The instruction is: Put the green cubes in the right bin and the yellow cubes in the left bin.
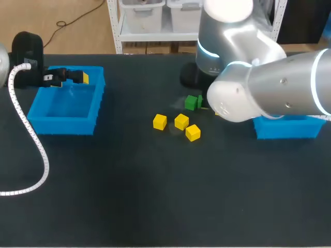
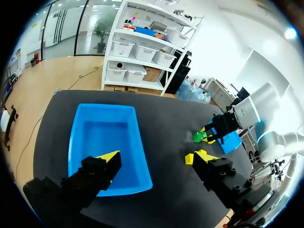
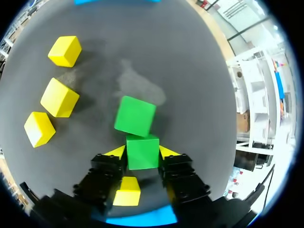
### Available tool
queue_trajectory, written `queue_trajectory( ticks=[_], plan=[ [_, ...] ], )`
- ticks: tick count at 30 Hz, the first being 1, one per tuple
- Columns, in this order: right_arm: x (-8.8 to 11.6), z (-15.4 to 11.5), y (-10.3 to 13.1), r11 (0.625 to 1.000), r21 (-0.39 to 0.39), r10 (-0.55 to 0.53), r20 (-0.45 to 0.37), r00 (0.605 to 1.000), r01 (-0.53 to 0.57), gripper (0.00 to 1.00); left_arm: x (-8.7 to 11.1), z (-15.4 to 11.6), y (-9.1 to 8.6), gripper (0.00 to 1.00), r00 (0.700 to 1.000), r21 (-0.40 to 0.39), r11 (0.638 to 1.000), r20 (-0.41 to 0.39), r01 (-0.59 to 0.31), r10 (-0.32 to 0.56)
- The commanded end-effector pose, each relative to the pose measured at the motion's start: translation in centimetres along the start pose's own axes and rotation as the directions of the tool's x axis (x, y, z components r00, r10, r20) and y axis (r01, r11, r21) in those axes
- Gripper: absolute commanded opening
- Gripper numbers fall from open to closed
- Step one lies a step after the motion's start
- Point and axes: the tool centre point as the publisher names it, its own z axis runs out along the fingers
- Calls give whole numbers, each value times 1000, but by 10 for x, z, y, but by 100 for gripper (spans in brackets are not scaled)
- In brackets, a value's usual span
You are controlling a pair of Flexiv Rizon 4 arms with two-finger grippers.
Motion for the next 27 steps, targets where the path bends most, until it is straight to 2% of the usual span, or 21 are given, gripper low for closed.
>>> queue_trajectory(
  ticks=[1,4,8,12,16,21,24,27],
  plan=[
    [8,-16,-4,999,39,36,41,999,-37,0,1,0,2,100,1000,10,1000,6,-2,2],
    [10,-41,-20,991,58,110,110,988,-117,0,1,0,2,100,1000,10,1000,6,-2,2],
    [21,-83,-43,966,104,209,215,954,-235,0,1,0,2,100,1000,10,1000,6,-2,2],
    [45,-122,-58,921,132,315,298,901,-366,0,1,0,2,100,1000,10,1000,6,-2,2],
    [72,-150,-73,862,152,412,347,842,-484,0,1,0,2,100,1000,10,1000,6,-2,2],
    [115,-163,-81,781,159,523,360,772,-604,0,1,0,2,100,1000,10,1000,6,-2,2],
    [140,-157,-77,737,146,588,342,733,-660,0,1,0,2,100,1000,10,1000,6,-2,2],
    [159,-147,-66,713,126,630,316,710,-689,0,1,0,2,100,1000,10,1000,6,-2,2]
  ],
)
